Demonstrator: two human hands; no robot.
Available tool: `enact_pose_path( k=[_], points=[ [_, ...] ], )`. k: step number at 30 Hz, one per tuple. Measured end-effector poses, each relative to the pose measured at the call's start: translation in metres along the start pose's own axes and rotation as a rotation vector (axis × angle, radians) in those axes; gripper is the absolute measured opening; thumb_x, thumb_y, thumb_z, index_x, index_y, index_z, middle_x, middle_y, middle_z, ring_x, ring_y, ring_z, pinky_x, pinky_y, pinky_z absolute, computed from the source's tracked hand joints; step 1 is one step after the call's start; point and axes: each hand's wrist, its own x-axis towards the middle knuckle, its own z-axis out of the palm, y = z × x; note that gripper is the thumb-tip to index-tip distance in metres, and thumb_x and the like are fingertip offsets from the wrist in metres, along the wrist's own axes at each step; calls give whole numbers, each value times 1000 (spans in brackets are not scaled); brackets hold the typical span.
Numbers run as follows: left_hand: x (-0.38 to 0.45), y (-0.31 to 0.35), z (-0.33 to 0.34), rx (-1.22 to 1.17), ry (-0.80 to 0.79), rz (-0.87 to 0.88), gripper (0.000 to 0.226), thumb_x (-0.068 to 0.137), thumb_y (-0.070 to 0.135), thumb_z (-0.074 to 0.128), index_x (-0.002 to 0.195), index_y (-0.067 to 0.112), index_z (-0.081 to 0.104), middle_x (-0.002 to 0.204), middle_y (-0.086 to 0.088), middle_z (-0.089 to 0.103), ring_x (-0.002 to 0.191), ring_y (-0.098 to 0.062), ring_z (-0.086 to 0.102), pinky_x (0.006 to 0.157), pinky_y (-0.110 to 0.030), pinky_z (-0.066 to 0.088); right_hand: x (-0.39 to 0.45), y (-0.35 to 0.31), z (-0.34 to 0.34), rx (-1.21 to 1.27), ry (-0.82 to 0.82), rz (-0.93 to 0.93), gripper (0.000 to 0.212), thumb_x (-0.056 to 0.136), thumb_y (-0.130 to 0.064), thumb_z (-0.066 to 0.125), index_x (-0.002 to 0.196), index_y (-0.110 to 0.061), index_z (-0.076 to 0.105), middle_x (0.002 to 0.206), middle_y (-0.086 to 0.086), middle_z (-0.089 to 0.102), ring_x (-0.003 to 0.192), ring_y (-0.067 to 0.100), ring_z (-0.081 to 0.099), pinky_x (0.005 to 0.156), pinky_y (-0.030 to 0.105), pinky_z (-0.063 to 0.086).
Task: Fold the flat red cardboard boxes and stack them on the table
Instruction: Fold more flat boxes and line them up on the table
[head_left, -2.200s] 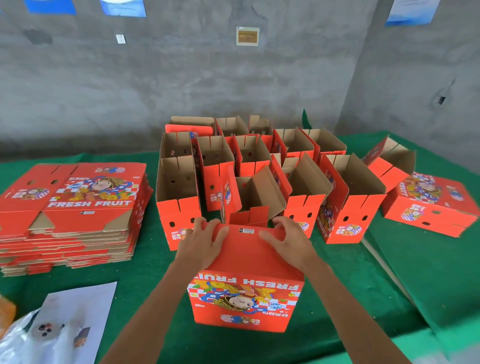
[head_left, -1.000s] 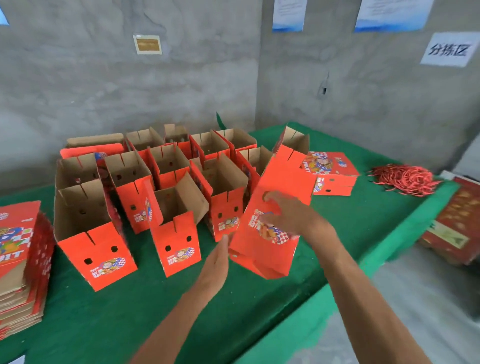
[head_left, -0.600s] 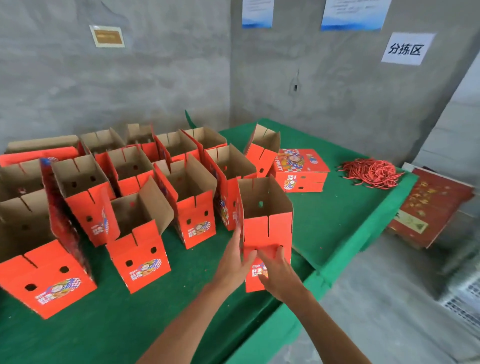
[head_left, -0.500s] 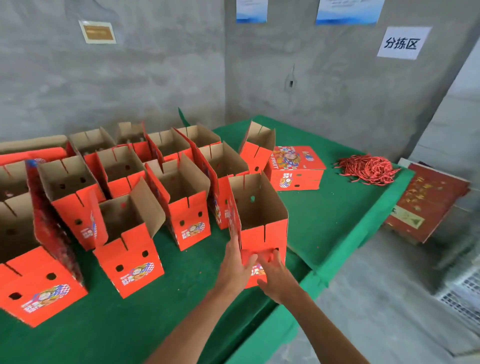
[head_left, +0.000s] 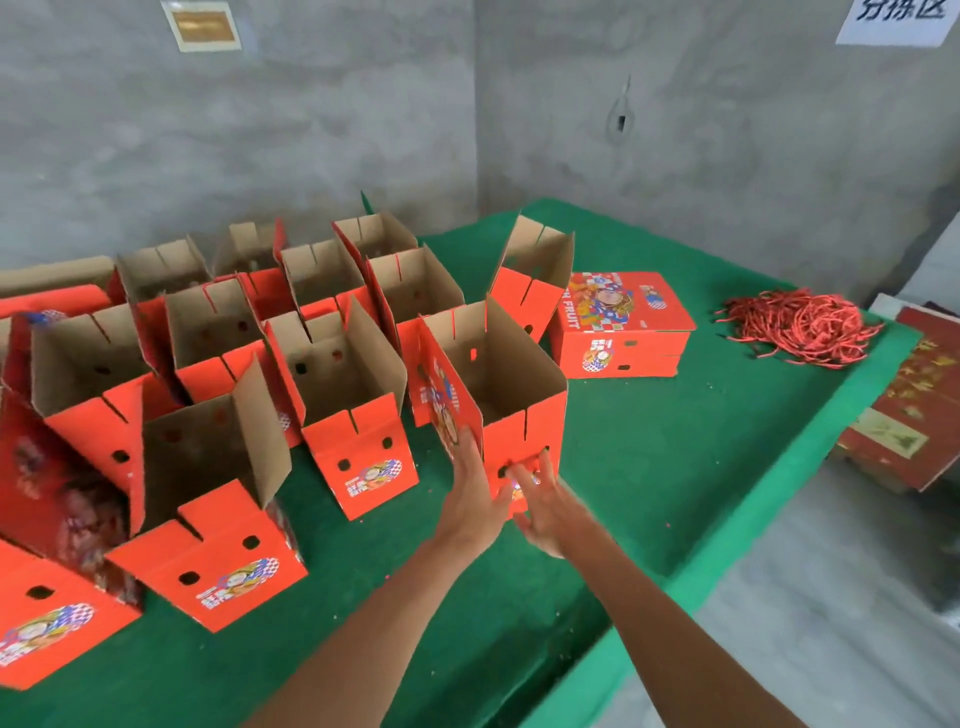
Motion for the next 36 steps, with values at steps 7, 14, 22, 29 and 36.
enact_pose_path(
  k=[7,14,22,29,36],
  points=[
    [31,-12,-25,-18,-34,-73,66,105,28,56,161,22,21,165,-8,28,145,-25,42,119,-41,34,17,-4,-9,-30,-2,-36,55,106,-21,51,158,-34,35,170,21,-8,135,40,54,109,42,48],
    [-36,-62,-98,63,-10,-146,41,107,35,52,145,20,53,151,4,52,128,-13,59,104,-33,50,-7,-65,11,172,415,59,30,103,-26,56,128,-15,67,130,12,61,98,38,69,79,46,57],
    [-206,-128,-268,-99,528,-273,11,100,37,65,100,48,65,92,25,72,83,2,68,63,-19,51,-39,-288,43,336,474,-380,42,94,-50,68,130,-29,64,120,-11,66,101,16,68,80,39,59],
    [-365,-223,-435,52,959,-376,15,99,31,69,112,26,71,101,13,74,92,-8,71,82,-34,58,-72,-524,99,554,303,-763,49,93,-50,71,132,-20,66,121,-9,68,107,10,66,92,31,54],
    [-465,-333,-550,430,1021,-606,51,90,43,78,132,16,68,138,-10,62,129,-34,54,107,-50,43,-65,-679,175,581,-32,-799,59,95,-58,63,145,-27,57,135,-8,61,109,5,64,94,33,57]
  ],
)
